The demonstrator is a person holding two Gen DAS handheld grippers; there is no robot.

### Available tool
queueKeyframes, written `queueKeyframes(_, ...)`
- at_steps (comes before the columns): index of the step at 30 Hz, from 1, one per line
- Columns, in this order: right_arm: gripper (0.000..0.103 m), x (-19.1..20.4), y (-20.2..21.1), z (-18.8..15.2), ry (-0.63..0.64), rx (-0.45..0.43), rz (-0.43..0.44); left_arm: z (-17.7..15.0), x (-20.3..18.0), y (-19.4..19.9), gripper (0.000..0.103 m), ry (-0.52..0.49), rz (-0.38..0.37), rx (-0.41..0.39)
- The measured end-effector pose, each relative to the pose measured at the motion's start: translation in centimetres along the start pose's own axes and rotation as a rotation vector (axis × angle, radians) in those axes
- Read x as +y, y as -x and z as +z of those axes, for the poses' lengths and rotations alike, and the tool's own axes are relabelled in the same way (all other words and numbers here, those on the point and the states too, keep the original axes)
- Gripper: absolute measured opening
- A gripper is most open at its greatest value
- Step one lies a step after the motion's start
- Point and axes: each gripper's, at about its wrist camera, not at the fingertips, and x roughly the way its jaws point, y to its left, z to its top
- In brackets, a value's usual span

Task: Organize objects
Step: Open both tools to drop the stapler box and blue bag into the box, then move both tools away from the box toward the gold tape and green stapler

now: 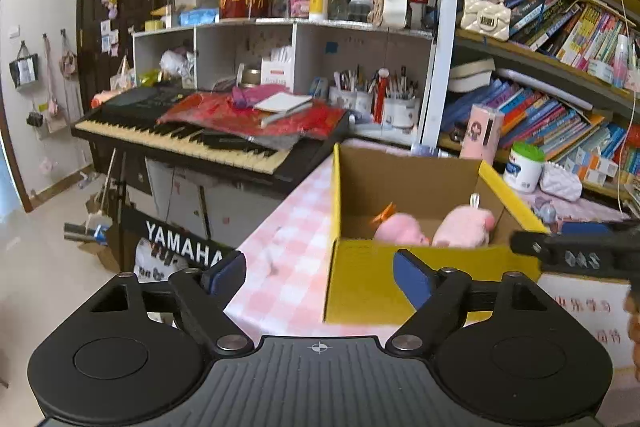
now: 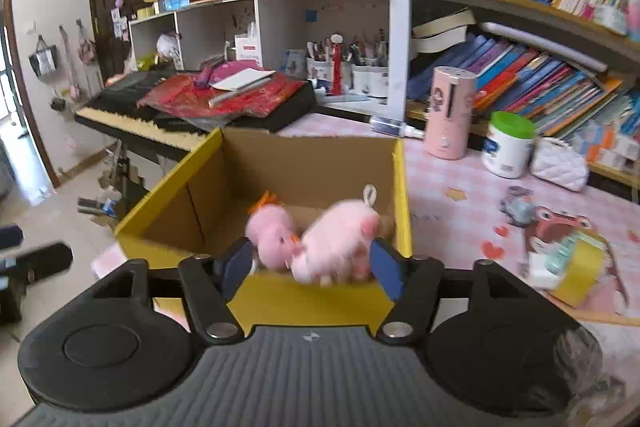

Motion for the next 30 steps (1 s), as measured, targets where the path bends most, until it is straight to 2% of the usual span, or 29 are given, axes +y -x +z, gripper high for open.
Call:
queueKeyframes(4, 0.086, 1.4, 2.3, -2.8, 0.023, 0.045, -0.072, -0.9, 1.0, 0.6, 0.086, -0.028, -0.010, 0.040)
queueKeyframes(7, 0.092, 2.6, 4.1, -4.9, 0.032, 0.054, -0.108, -1.6, 1.5, 0.9, 0.088, -0.048, -0.027, 0.062)
queueKeyframes(18, 0.094, 5.8, 5.9, -8.6, 0.053, 0.096, -0.175, -3.6, 1.7, 0.3, 0.089, -0.146, -0.128, 0.159)
queueKeyframes(30, 0.095, 3.0, 8.5, -10.5, -0.070, 0.139, -0.344, -4.1, -1.7, -1.0, 0.089, -0.234, -0.302, 0.200)
